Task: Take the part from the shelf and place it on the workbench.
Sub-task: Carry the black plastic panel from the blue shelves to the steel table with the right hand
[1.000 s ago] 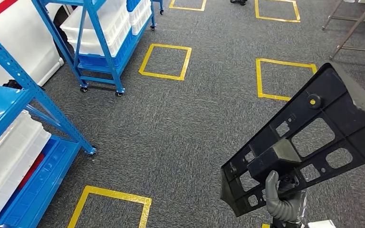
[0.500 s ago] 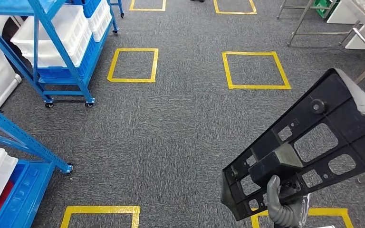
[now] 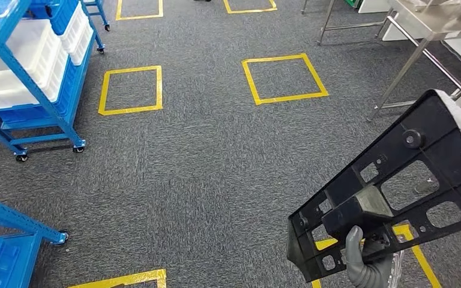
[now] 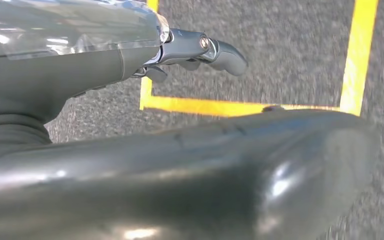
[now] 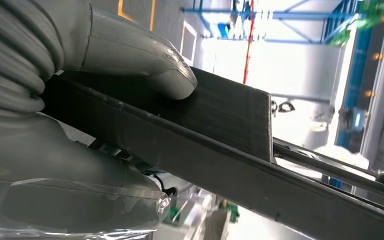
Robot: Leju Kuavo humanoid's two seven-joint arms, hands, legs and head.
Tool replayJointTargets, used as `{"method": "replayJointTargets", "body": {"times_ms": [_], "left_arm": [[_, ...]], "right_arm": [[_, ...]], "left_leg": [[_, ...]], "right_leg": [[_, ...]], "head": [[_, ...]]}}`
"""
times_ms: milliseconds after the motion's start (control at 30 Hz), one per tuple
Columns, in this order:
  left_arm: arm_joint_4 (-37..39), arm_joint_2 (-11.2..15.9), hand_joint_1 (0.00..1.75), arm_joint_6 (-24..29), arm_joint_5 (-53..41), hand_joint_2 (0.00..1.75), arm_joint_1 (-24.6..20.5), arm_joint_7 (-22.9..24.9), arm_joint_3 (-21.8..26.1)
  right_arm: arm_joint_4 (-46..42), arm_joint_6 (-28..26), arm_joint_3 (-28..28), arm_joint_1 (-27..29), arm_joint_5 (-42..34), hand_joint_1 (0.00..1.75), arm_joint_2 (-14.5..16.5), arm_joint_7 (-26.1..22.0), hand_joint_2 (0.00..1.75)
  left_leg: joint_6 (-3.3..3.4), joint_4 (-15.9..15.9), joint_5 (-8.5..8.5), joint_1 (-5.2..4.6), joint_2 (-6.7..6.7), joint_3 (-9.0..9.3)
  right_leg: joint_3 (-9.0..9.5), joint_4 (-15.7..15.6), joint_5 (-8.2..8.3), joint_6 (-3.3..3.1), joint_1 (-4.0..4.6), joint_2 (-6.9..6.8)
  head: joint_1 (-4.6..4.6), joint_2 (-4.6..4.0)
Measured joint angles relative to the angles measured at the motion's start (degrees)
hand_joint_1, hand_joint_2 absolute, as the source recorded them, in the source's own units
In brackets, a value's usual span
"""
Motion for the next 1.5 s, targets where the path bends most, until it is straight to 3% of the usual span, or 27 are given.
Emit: {"method": "replayJointTargets", "body": {"times_ms": [67, 133, 200, 233, 300, 367, 433, 500, 533, 567, 633, 700, 733, 767, 867, 933, 1000, 1067, 1100, 1167, 1233, 1267, 1300, 1367, 1400, 1467, 1500], "left_arm": [[0.0, 0.0, 0.00, -0.6, -0.1, 0.00, -0.1, -0.2, 0.0], [0.0, 0.1, 0.00, -1.1, -0.1, 0.00, 0.0, -0.2, -0.1], [0.0, 0.3, 0.00, -1.6, -0.1, 0.00, 0.2, -0.2, -0.1], [0.0, 0.4, 0.00, -1.8, -0.1, 0.00, 0.3, -0.2, -0.1], [0.0, 0.6, 0.00, -2.1, -0.1, 0.00, 0.4, -0.2, -0.1], [0.0, 0.7, 0.00, -2.4, -0.1, 0.00, 0.4, -0.2, -0.1], [0.0, 0.8, 0.00, -2.7, 0.0, 0.00, 0.4, -0.2, -0.1], [0.0, 0.8, 0.00, -3.1, 0.1, 0.00, 0.3, -0.1, -0.1], [0.0, 0.9, 0.00, -3.2, 0.3, 0.00, 0.3, -0.1, -0.1], [0.0, 0.9, 0.00, -3.4, 0.4, 0.00, 0.3, 0.0, -0.1], [0.0, 1.2, 0.00, -3.9, 0.9, 0.00, 0.3, 0.1, -0.1], [0.0, 1.7, 0.00, -4.3, 1.2, 0.00, 0.5, 0.3, 0.0], [0.0, 2.1, 0.00, -4.5, 1.2, 0.00, 0.5, 0.4, 0.0], [0.0, 2.5, 0.00, -4.6, 1.1, 0.00, 0.5, 0.5, 0.1], [0.0, 4.0, 0.00, -5.8, -0.9, 0.00, 0.5, 0.2, -0.4], [0.0, 5.1, 0.00, -7.3, -2.6, 0.00, 0.5, -0.4, -1.2], [0.0, 6.0, 0.00, -8.9, -4.0, 0.00, 0.4, -1.9, -2.3], [-0.1, 6.9, 0.00, -10.3, -5.6, 0.00, 0.3, -5.1, -3.6], [-0.1, 7.4, 0.00, -10.7, -6.5, 0.00, 0.3, -7.3, -4.4], [-0.1, 8.2, 0.00, -11.0, -8.0, 0.00, 0.5, -11.4, -5.9], [-0.1, 8.7, 0.00, -11.0, -8.8, 0.00, 0.7, -13.5, -7.0], [-0.1, 9.0, 0.00, -11.0, -8.9, 0.00, 0.7, -13.9, -7.4], [-0.1, 9.2, 0.00, -11.0, -9.1, 0.00, 0.7, -14.1, -7.7], [-0.1, 9.6, 0.00, -11.0, -9.2, 0.00, 0.7, -14.7, -8.4], [-0.1, 9.7, 0.00, -11.1, -9.3, 0.00, 0.7, -15.2, -8.6], [-0.1, 9.8, 0.00, -11.4, -9.3, 0.00, 0.7, -16.4, -8.9], [-0.1, 9.8, 0.00, -11.6, -9.3, 0.00, 0.6, -17.0, -9.2]], "right_arm": [[-0.7, 0.0, -0.7, 0.7, 0.2, 1.75, 0.0, -0.2, 1.75], [-1.0, -0.1, -1.1, 1.1, 0.2, 1.75, 0.0, -0.3, 1.75], [-1.2, -0.1, -1.7, 1.6, 0.2, 1.75, 0.0, -0.3, 1.75], [-1.2, -0.1, -2.0, 1.9, 0.2, 1.75, 0.0, -0.3, 1.75], [-1.5, -0.1, -2.6, 2.6, 0.2, 1.75, 0.0, -0.4, 1.75], [-1.7, -0.2, -3.0, 3.1, 0.2, 1.75, 0.0, -0.6, 1.75], [-2.1, -0.2, -3.3, 3.4, 0.2, 1.75, 0.0, -0.7, 1.75], [-2.5, -0.3, -3.7, 4.0, 0.2, 1.75, -0.1, -0.8, 1.75], [-2.7, -0.4, -3.9, 4.3, 0.2, 1.75, -0.1, -0.9, 1.75], [-2.9, -0.4, -4.1, 4.5, 0.2, 1.75, -0.1, -0.9, 1.75], [-3.1, -0.4, -4.4, 4.8, 0.3, 1.75, -0.2, -1.0, 1.75], [-3.2, -0.4, -4.7, 4.9, 0.3, 1.75, -0.2, -1.1, 1.75], [-3.3, -0.4, -4.8, 5.1, 0.3, 1.75, -0.3, -1.1, 1.75], [-3.3, -0.3, -5.0, 5.3, 0.3, 1.75, -0.4, -1.2, 1.75], [-3.4, 0.1, -5.4, 5.8, 0.3, 1.75, -0.6, -1.5, 1.75], [-3.4, 0.4, -5.6, 5.9, 0.4, 1.75, -0.8, -1.7, 1.75], [-3.4, 0.6, -5.8, 6.2, 0.4, 1.75, -1.0, -1.9, 1.75], [-3.4, 0.7, -6.0, 6.6, 0.3, 1.75, -1.1, -2.0, 1.75], [-3.4, 0.8, -6.1, 6.7, 0.2, 1.75, -1.1, -2.0, 1.75], [-3.3, 1.1, -6.2, 6.9, 0.2, 1.75, -1.2, -2.1, 1.75], [-3.3, 1.2, -6.2, 7.1, 0.2, 1.75, -1.2, -2.1, 1.75], [-3.3, 1.2, -6.2, 7.3, 0.2, 1.75, -1.2, -2.0, 1.75], [-3.3, 1.2, -6.2, 7.4, 0.2, 1.75, -1.2, -2.0, 1.75], [-3.3, 1.2, -6.2, 7.5, 0.2, 1.75, -1.2, -2.0, 1.75], [-3.3, 1.2, -6.2, 7.5, 0.2, 1.75, -1.3, -2.1, 1.75], [-3.3, 1.2, -6.2, 7.6, 0.2, 1.75, -1.3, -2.1, 1.75], [-3.3, 1.3, -6.2, 7.7, 0.2, 1.75, -1.4, -2.1, 1.75]], "left_leg": [[-0.57, 1.8, -1.49, 0.07, -1.83, -0.37], [-1.02, 8.0, -4.91, 0.34, -5.10, -2.98], [-1.35, 14.6, -7.40, 0.57, -6.23, -6.12], [-1.48, 15.5, -7.09, 0.67, -6.33, -6.63], [-1.66, 10.8, -3.50, 0.98, -6.86, -4.65], [-1.63, 3.8, -0.64, 1.43, -9.62, -1.56], [-1.19, 1.3, -0.38, 1.47, -11.60, -0.59], [-0.40, 1.0, -0.13, 1.30, -10.66, -0.57], [0.03, 0.7, 0.08, 1.30, -9.98, -0.47], [0.43, 0.4, 0.32, 1.38, -9.22, -0.39], [0.90, 0.1, 0.57, 1.30, -7.59, -0.42], [1.00, 0.1, 0.51, 1.09, -5.87, -0.53], [0.98, 0.1, 0.43, 1.03, -5.05, -0.53], [0.91, 0.1, 0.33, 1.01, -4.27, -0.47], [0.40, 0.1, -0.14, 0.87, -2.33, 0.09], [-0.19, 0.0, -0.45, 0.69, -1.32, 0.43], [-0.83, -0.2, -0.61, 0.60, -0.27, 0.87], [-1.37, 0.6, -1.53, 0.73, -1.09, 0.94], [-1.58, 2.7, -2.86, 0.82, -2.47, 0.12], [-1.77, 10.1, -6.60, 1.03, -5.41, -3.41], [-1.91, 16.0, -8.33, 1.07, -6.21, -6.54], [-1.91, 16.0, -7.45, 1.07, -6.31, -6.79], [-1.85, 13.8, -5.53, 1.08, -6.52, -6.02], [-1.61, 6.1, -1.25, 1.20, -8.59, -2.91], [-1.48, 3.1, -0.14, 1.31, -9.83, -1.74], [-1.15, 0.9, 0.01, 1.30, -11.09, -0.91], [-0.88, 0.7, 0.09, 1.26, -10.60, -0.87]], "right_leg": [[0.53, -1.0, 0.59, -0.46, -0.58, 1.41], [0.69, -1.4, 0.92, -0.74, -0.83, 2.88], [0.48, -1.2, 0.94, -0.81, -0.83, 4.53], [0.40, -1.0, 0.92, -0.78, -0.86, 5.43], [0.26, -0.4, 0.75, -0.52, -0.98, 7.22], [-0.19, 0.5, 0.46, 0.04, -1.07, 8.74], [-0.93, 1.1, 0.47, 0.86, -1.18, 9.98], [-1.43, 1.1, 0.77, 1.70, -1.43, 11.13], [-1.69, 1.4, 0.58, 1.98, -1.46, 10.65], [-2.29, 2.5, -0.15, 2.20, -1.40, 9.45], [-5.08, 8.2, -3.39, 2.49, -1.29, 5.79], [-8.47, 15.2, -6.32, 2.74, -1.46, 4.02], [-9.11, 16.6, -6.41, 2.81, -1.53, 3.71], [-8.55, 15.8, -5.44, 2.80, -1.55, 3.47], [-2.40, 4.7, -0.70, 2.15, -1.13, 0.73], [-0.45, 0.8, 0.01, 1.47, -0.57, -0.58], [-0.53, 0.6, 0.01, 0.90, -0.35, 0.55], [-0.12, -0.1, 0.34, 0.26, -0.69, 1.75], [0.12, -0.4, 0.52, -0.09, -0.91, 2.36], [0.23, -0.6, 0.60, -0.56, -1.08, 3.62], [0.22, -0.5, 0.55, -0.71, -1.02, 5.21], [0.25, -0.4, 0.52, -0.69, -1.00, 6.10], [0.31, -0.3, 0.48, -0.62, -1.00, 7.00], [0.25, 0.2, 0.26, -0.26, -0.96, 8.60], [0.05, 0.5, 0.15, 0.02, -0.95, 9.28], [-0.54, 0.9, 0.16, 0.69, -0.98, 10.49], [-0.80, 0.8, 0.29, 1.10, -1.10, 11.10]], "head": [[-0.02, -0.01], [-0.04, -0.01], [-0.05, 0.00], [-0.05, 0.00], [-0.05, 0.00], [-0.04, 0.00], [-0.03, 0.00], [-0.03, 0.00], [-0.03, -0.01], [-0.01, -0.01], [0.03, -0.01], [0.04, 0.00], [0.04, 0.00], [0.04, 0.00], [0.04, -0.01], [0.03, -0.01], [0.02, -0.01], [0.01, -0.01], [0.01, -0.01], [-0.01, -0.01], [-0.01, -0.01], [-0.01, -0.01], [-0.01, -0.02], [-0.01, -0.02], [-0.01, -0.02], [0.00, -0.01], [0.00, -0.01]]}}
